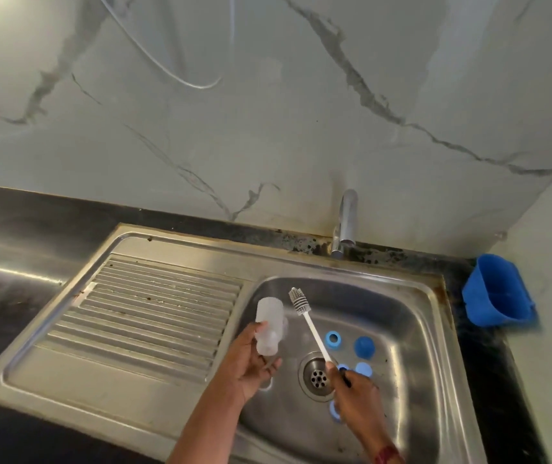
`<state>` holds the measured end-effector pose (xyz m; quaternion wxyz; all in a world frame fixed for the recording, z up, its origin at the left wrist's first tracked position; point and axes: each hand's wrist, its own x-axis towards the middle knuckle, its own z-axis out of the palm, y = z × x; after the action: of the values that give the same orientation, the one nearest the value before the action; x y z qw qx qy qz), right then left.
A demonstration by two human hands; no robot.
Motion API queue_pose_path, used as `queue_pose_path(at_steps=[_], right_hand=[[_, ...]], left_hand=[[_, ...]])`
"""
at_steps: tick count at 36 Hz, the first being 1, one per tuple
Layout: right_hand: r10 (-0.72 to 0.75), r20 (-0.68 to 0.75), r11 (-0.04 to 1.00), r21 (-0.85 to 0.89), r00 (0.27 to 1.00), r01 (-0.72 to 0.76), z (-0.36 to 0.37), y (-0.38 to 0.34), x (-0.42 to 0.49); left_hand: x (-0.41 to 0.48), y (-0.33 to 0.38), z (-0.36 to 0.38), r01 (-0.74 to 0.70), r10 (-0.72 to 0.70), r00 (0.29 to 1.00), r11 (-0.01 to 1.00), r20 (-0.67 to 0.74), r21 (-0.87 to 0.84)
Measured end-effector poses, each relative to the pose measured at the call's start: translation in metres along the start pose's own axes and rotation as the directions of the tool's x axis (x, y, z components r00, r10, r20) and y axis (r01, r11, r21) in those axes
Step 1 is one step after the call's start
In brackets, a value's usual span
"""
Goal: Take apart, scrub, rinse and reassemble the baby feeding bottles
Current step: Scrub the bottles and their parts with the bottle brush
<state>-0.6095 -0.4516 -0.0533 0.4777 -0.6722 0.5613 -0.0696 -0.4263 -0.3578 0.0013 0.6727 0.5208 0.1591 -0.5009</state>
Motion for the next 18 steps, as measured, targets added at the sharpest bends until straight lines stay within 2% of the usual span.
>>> queue_pose_path(at_steps=[3, 7, 15, 18], right_hand=[[-0.054, -0.01, 0.998, 0.031, 0.998, 0.055, -0.013, -0.009, -0.009], [-0.147, 0.003, 0.989, 0.017, 0.989, 0.146, -0.028, -0.014, -0.016], [-0.279, 0.0, 0.951, -0.14, 0.96, 0.276, -0.036, -0.012, -0.028], [-0.306, -0.001, 0.938, -0.174, 0.952, 0.301, -0.034, -0.01, -0.034]], left_hand=[[-0.013, 0.002, 0.006, -0.076, 0.085, 0.995, 0.988, 0.057, -0.135], [-0.015, 0.011, 0.007, -0.089, 0.108, 0.992, 0.968, 0.066, -0.233], [-0.007, 0.029, 0.0, -0.125, 0.136, 0.99, 0.965, 0.031, -0.231], [-0.013, 0.036, -0.003, -0.142, 0.146, 0.989, 0.975, 0.009, -0.172]])
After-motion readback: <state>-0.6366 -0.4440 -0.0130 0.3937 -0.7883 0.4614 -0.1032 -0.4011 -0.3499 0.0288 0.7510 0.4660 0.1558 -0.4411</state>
